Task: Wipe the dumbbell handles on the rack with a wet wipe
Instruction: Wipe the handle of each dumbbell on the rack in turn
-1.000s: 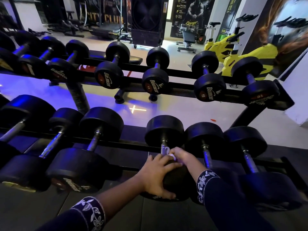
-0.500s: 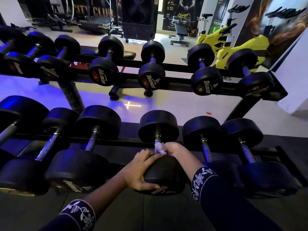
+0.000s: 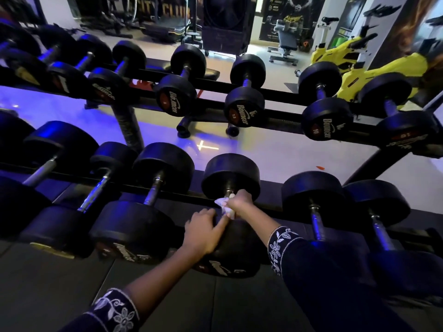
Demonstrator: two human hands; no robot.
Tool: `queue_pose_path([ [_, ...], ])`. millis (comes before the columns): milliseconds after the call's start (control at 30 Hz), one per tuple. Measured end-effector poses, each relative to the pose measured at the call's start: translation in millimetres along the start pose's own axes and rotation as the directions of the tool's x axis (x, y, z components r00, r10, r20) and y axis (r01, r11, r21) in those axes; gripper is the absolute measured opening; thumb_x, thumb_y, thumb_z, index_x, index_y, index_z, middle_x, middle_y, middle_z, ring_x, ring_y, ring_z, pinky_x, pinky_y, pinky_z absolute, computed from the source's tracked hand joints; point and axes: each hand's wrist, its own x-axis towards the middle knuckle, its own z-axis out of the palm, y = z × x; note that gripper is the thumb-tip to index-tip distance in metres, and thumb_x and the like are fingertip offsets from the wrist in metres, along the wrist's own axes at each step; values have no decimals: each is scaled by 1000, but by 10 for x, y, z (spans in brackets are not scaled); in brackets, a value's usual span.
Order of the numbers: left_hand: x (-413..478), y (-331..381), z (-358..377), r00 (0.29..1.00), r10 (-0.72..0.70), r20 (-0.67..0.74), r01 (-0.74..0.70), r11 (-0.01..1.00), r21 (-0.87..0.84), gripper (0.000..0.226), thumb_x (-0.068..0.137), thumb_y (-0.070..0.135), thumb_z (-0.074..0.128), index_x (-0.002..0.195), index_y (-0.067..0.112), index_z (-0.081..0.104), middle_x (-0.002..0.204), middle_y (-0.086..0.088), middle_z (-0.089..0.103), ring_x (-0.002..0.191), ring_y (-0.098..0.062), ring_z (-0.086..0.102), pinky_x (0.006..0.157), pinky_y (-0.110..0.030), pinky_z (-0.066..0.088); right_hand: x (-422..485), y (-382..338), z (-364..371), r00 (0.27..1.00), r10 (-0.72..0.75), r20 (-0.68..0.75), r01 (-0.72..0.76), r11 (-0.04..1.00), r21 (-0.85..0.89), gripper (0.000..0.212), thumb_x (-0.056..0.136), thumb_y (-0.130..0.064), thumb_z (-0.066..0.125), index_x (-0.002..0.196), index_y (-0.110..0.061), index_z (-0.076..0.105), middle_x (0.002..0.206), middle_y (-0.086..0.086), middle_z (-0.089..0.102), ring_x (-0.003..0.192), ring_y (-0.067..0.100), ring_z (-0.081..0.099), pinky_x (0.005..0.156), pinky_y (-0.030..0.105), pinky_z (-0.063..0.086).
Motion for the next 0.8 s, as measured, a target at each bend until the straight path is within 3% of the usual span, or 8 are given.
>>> queue_pose_path([
  [100, 42, -82, -21, 999, -37, -34, 34, 997, -75, 71, 81, 77, 25, 74, 14, 57, 83, -3, 62, 88, -24, 58, 79, -39, 45, -15, 122, 20, 999, 18, 43, -22, 995, 97, 36, 76, -27, 75, 99, 1, 68, 75, 6, 67, 67, 14, 62, 62, 22, 48],
  [233, 68, -244, -119, 999, -54, 3, 54, 989, -135, 65, 84, 72, 26, 73, 16, 56, 82, -3, 63, 87, -25, 61, 77, -40, 47, -51, 234, 62, 975, 57, 214, -48, 998, -47, 29, 80, -28, 70, 100, -7, 66, 87, 6, 62, 70, 12, 53, 61, 21, 39],
  [300, 67, -240, -165, 998, -61, 30, 62, 997, -50, 51, 94, 61, 31, 78, 19, 56, 94, -3, 66, 96, -24, 61, 75, -36, 46, -74, 127, 88, 967, 64, 245, -82, 994, 67, 16, 79, -14, 68, 92, -6, 65, 77, 4, 57, 63, 13, 53, 57, 22, 40],
  [467, 49, -227, -252, 996, -84, 34, 81, 994, 77, 46, 100, 54, 29, 83, 21, 56, 102, -3, 68, 102, -28, 62, 75, -36, 47, 211, -177, 66, 992, 127, 7, -123, 948, 295, 38, 77, -20, 73, 104, 4, 63, 101, 14, 66, 92, 29, 65, 77, 32, 52],
  [600, 44, -220, -248, 996, -86, 29, 84, 994, 76, 47, 99, 54, 29, 91, 21, 61, 103, -2, 68, 103, -29, 62, 76, -37, 47, 109, -124, 79, 983, 114, 141, -155, 932, 327, 35, 78, -13, 72, 106, 3, 60, 87, 13, 63, 73, 24, 63, 58, 26, 54],
  [700, 45, -199, -241, 995, -103, 17, 102, 993, 53, 44, 100, 53, 31, 93, 22, 62, 104, -3, 69, 104, -30, 62, 78, -38, 47, -61, 58, 130, 957, 85, 278, -138, 975, 176, 33, 79, -21, 73, 104, -3, 64, 83, 6, 63, 70, 15, 59, 62, 23, 46],
  [767, 53, -189, -253, 995, -102, 23, 101, 994, 39, 41, 100, 50, 32, 94, 24, 63, 106, -4, 69, 104, -30, 62, 80, -38, 48, -133, 47, 75, 926, 50, 374, -188, 920, 343, 7, 90, -9, 57, 84, -6, 60, 65, 3, 56, 53, 9, 53, 53, 18, 40],
  [800, 56, -176, -258, 995, -99, 32, 97, 994, 39, 40, 101, 49, 32, 95, 25, 64, 107, -5, 69, 105, -31, 62, 80, -38, 48, -98, 35, 59, 926, 67, 371, -262, 822, 505, 22, 93, -3, 43, 74, -7, 54, 55, 4, 51, 45, 10, 49, 48, 18, 38],
])
